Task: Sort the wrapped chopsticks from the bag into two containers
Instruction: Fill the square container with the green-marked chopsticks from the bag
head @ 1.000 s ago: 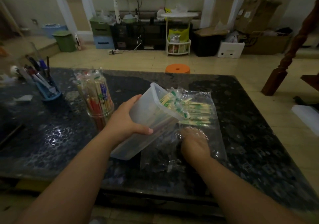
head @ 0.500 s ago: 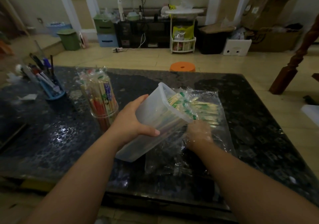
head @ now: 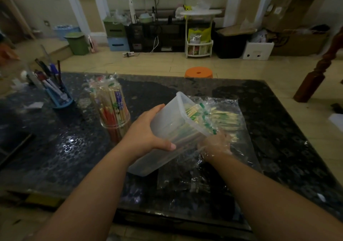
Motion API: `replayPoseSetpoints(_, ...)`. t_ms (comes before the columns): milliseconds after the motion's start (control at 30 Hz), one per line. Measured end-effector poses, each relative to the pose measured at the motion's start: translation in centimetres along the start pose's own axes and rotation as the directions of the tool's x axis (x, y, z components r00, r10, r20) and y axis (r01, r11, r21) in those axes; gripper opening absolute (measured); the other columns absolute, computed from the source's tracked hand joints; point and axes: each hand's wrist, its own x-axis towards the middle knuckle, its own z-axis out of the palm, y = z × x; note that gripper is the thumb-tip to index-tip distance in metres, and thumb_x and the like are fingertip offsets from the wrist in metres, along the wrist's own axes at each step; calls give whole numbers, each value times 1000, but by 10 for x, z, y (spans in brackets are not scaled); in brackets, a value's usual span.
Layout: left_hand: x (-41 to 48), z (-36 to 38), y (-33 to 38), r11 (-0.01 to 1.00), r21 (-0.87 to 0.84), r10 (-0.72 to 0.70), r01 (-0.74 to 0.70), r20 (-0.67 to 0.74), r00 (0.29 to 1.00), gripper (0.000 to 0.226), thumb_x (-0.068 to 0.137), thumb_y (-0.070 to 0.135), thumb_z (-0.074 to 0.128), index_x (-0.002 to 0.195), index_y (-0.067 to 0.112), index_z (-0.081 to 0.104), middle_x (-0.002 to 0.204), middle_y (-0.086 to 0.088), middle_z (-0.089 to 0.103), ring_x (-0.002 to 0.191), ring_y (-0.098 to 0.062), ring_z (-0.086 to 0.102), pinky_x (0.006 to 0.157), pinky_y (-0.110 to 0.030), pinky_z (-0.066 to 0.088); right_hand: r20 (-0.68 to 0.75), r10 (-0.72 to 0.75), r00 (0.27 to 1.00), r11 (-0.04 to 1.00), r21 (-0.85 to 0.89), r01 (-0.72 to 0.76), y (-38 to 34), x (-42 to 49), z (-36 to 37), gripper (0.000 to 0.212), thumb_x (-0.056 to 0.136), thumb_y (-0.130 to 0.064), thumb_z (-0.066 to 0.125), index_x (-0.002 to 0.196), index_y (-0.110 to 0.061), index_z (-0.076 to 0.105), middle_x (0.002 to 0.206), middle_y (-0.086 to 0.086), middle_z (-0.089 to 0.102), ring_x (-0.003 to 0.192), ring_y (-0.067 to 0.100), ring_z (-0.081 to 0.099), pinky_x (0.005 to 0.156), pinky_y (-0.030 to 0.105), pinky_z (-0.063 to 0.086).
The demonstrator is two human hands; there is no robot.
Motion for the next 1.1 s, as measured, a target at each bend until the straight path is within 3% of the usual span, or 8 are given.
replayPoseSetpoints(133,1,0,1,1000,7,-6,6,-5,1000,128,34,51,87,150,45,34,146,15,41,131,-15,44,108,-52,41,5,15,1000,972,-235,-13,3,5,15,40,95,-38,59,131,-21,56,135,7,50,130,28,38,110,45,27)
replayPoseSetpoints(267,1,0,0,1000,19,-2,2,-1,1000,128,33,52,86,150,45,33,146,15,41,131,-15,44,108,-50,40,13,-28,1000,988,-150,29,8,4,23,29,95,-23,57,123,-18,59,129,7,54,120,28,47,103,38,37)
replayPoseSetpoints(467,-1,0,2,999,34,-1,2,-5,1000,127,34,52,86,150,44,33,146,14,42,130,-16,44,107,-50,42,-1,-70,998,990,-124,70,8,-17,25,37,101,-26,39,138,-21,45,136,5,44,122,28,45,101,39,40)
replayPoseSetpoints(533,0,1,2,999,38,6,-6,6,1000,125,36,51,88,149,45,34,145,14,43,129,-15,45,106,-51,43,-74,-80,994,991,-114,71,8,-20,33,37,100,-26,33,129,-15,51,126,8,51,115,31,51,95,39,42)
replayPoseSetpoints(600,-2,1,3,999,41,12,-13,12,1000,124,37,51,88,149,45,34,145,14,43,130,-16,45,106,-51,43,-186,-144,972,980,-165,113,10,-21,34,27,94,-25,48,115,-13,61,109,11,61,100,33,61,84,40,46)
replayPoseSetpoints(833,-5,1,5,999,32,20,-20,8,1000,127,35,51,86,150,41,34,146,12,42,131,-17,43,105,-48,41,66,-147,987,949,-273,159,11,-40,24,38,102,-41,20,128,-27,45,122,5,60,104,32,61,75,38,41)
replayPoseSetpoints(967,-7,1,5,1000,17,9,-9,-2,1000,127,35,49,87,150,42,34,147,11,41,131,-18,43,106,-50,41,188,-182,965,903,-357,240,3,-67,-3,32,97,-17,45,128,-18,56,123,12,63,112,34,62,90,41,49)
replayPoseSetpoints(1100,-8,0,2,1000,13,12,-11,-19,1000,126,36,51,88,150,43,34,148,10,41,131,-18,43,106,-52,42,209,-165,964,885,-400,238,0,-83,-13,29,94,-15,50,119,-13,64,118,13,66,109,33,63,91,42,50)
